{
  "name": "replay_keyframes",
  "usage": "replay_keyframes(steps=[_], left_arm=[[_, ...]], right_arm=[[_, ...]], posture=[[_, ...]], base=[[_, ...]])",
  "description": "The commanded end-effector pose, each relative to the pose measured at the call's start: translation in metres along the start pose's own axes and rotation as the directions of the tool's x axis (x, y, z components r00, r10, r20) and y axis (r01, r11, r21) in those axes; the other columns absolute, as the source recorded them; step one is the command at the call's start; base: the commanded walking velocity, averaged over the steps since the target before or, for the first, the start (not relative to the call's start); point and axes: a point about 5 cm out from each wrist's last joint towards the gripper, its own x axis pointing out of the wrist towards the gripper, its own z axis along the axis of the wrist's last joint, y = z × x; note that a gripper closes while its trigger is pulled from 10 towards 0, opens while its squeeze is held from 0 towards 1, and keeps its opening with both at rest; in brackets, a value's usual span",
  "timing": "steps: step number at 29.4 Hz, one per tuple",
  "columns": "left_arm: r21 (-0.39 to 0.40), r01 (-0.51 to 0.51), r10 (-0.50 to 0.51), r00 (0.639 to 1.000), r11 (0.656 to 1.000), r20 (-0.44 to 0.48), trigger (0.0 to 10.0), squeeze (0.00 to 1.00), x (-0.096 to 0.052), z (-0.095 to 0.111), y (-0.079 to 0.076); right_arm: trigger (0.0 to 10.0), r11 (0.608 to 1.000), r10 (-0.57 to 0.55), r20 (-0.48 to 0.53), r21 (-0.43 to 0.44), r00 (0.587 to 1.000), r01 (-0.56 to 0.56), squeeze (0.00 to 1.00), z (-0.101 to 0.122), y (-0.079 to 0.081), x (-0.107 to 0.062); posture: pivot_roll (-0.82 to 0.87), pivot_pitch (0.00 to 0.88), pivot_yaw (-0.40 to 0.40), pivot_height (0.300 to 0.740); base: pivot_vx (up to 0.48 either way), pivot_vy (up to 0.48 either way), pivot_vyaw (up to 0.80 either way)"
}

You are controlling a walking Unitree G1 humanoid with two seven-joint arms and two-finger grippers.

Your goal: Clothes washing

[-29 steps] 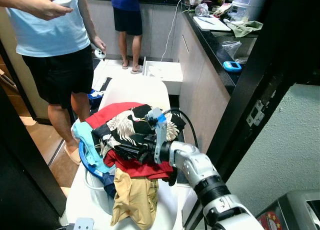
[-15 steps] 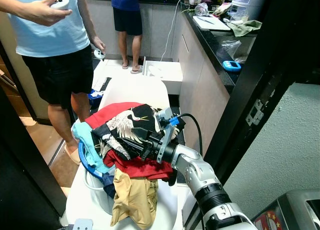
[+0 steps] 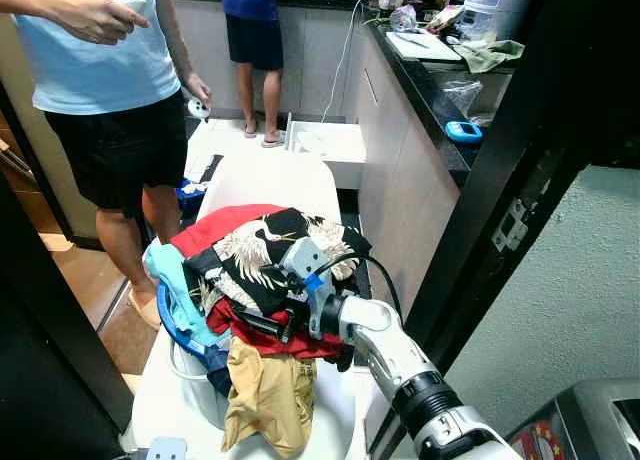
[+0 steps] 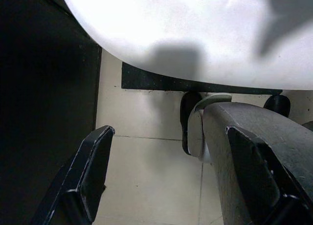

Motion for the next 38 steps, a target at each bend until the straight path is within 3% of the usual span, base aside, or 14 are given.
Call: replay_keyframes(steps=[1,2,4,5,25,28,29,32,35,36,37,38], left_arm=[[0.030,0.055,-0.051,0.992,0.998,-0.119,10.0,0.00,-0.008,-0.028,-0.010],[0.031,0.056,-0.052,0.992,0.998,-0.119,10.0,0.00,-0.009,-0.028,-0.010],[0.031,0.056,-0.052,0.992,0.998,-0.119,10.0,0.00,-0.009,-0.029,-0.010],[0.031,0.057,-0.052,0.991,0.998,-0.119,10.0,0.00,-0.009,-0.029,-0.010],[0.036,0.060,-0.055,0.990,0.998,-0.128,10.0,0.00,-0.010,-0.032,-0.010],[0.037,0.063,-0.057,0.990,0.997,-0.129,10.0,0.00,-0.010,-0.032,-0.010],[0.037,0.063,-0.057,0.990,0.997,-0.129,10.0,0.00,-0.010,-0.032,-0.010],[0.035,0.064,-0.059,0.990,0.997,-0.128,10.0,0.00,-0.010,-0.031,-0.010],[0.034,0.064,-0.059,0.990,0.997,-0.128,10.0,0.00,-0.009,-0.031,-0.010],[0.032,0.064,-0.060,0.990,0.997,-0.128,10.0,0.00,-0.009,-0.031,-0.009],[0.032,0.064,-0.060,0.990,0.997,-0.128,10.0,0.00,-0.009,-0.031,-0.009],[0.031,0.065,-0.061,0.990,0.997,-0.129,10.0,0.00,-0.009,-0.031,-0.009]], right_arm=[[9.9,0.999,-0.004,0.010,-0.041,1.000,0.005,0.00,0.004,-0.002,0.002],[2.5,0.999,-0.008,0.008,-0.045,1.000,0.008,0.00,0.004,-0.003,0.002],[2.5,0.999,-0.010,0.007,-0.047,1.000,0.011,0.00,0.003,-0.003,0.001],[0.0,0.999,-0.011,0.007,-0.047,1.000,0.011,0.00,0.002,-0.003,0.001],[0.0,0.999,0.017,0.031,-0.047,0.999,-0.015,0.00,0.002,-0.004,-0.001],[0.0,0.994,0.056,0.173,0.079,0.983,-0.070,0.00,0.022,-0.006,0.000],[0.0,0.994,0.056,0.173,0.079,0.983,-0.070,0.00,0.022,-0.006,0.000],[0.0,0.959,0.063,0.412,0.228,0.909,-0.170,0.00,0.064,-0.014,-0.004],[0.0,0.949,0.063,0.461,0.247,0.885,-0.197,0.00,0.074,-0.016,-0.006],[0.0,0.937,0.056,0.524,0.267,0.850,-0.227,0.00,0.089,-0.020,-0.009],[0.0,0.937,0.056,0.524,0.267,0.850,-0.227,0.00,0.089,-0.020,-0.009],[0.0,0.927,0.049,0.587,0.274,0.808,-0.255,0.00,0.105,-0.024,-0.013]], posture=[[0.17,0.000,-0.086,0.740],[0.17,0.000,-0.086,0.740],[0.17,0.000,-0.086,0.740],[0.17,0.000,-0.086,0.740],[0.17,0.000,-0.092,0.740],[0.17,0.000,-0.092,0.740],[0.17,0.000,-0.092,0.740],[0.17,0.000,-0.087,0.740],[0.17,0.000,-0.087,0.740],[0.17,0.000,-0.085,0.740],[0.17,0.000,-0.085,0.740],[0.17,0.000,-0.082,0.740]], base=[[0.000,0.000,0.00],[0.000,0.000,0.00],[0.000,0.000,0.00],[0.000,0.000,0.00],[0.000,0.000,0.00],[0.000,0.000,0.00],[0.000,0.000,0.00],[0.000,0.000,0.00],[0.000,0.000,0.00],[0.000,0.000,0.00],[0.000,0.000,0.00],[0.000,0.000,0.00]])
